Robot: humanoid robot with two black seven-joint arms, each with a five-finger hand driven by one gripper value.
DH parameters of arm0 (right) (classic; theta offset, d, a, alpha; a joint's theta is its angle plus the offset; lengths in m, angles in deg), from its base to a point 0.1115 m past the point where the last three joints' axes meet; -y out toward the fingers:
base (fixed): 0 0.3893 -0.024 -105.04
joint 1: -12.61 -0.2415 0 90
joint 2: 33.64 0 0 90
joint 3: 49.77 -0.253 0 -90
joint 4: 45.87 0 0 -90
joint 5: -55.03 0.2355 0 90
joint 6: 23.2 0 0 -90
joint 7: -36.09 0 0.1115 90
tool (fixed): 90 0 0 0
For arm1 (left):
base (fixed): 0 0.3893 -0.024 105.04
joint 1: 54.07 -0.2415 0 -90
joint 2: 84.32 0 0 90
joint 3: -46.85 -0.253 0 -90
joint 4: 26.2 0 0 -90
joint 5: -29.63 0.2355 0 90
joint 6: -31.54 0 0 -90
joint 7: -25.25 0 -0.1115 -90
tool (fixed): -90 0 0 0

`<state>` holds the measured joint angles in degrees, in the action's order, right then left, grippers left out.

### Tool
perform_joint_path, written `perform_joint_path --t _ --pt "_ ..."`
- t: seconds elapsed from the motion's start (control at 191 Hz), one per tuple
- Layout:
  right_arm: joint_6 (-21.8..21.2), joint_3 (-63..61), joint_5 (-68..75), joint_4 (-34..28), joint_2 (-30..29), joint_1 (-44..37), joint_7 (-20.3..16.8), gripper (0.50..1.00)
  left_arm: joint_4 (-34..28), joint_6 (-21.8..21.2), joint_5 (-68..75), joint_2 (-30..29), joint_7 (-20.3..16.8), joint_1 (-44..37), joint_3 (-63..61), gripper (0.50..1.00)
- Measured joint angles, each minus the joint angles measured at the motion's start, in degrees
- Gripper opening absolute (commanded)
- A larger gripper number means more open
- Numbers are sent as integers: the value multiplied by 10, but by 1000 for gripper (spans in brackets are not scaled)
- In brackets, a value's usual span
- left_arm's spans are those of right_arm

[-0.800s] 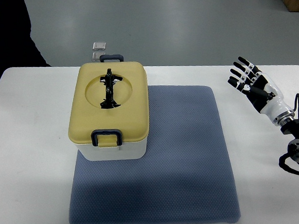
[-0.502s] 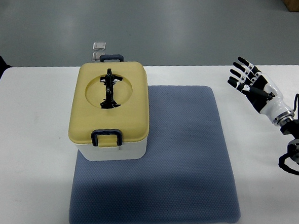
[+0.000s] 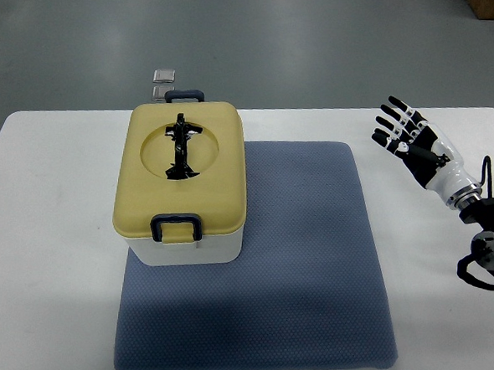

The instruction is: Open white storage box with right hand

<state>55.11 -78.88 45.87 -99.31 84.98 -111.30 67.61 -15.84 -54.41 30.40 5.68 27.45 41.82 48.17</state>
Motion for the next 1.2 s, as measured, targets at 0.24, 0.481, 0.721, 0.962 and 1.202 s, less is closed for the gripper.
perform_joint_path --t 0.24,0.481,0.721,0.962,1.202 --pt "-1 0 -14 0 -1 -2 0 926 -1 0 0 0 0 0 0 1000" --pt "-2 1 -17 0 -1 -3 0 924 -1 2 0 0 0 0 0 1000" --pt "-2 2 -20 0 -1 -7 0 924 -1 4 0 0 0 0 1 1000" --pt "-1 2 -55 0 0 -7 0 924 -1 4 0 0 0 0 1 1000" --pt "-1 2 -141 0 15 -40 -1 921 -2 4 0 0 0 0 2 1000"
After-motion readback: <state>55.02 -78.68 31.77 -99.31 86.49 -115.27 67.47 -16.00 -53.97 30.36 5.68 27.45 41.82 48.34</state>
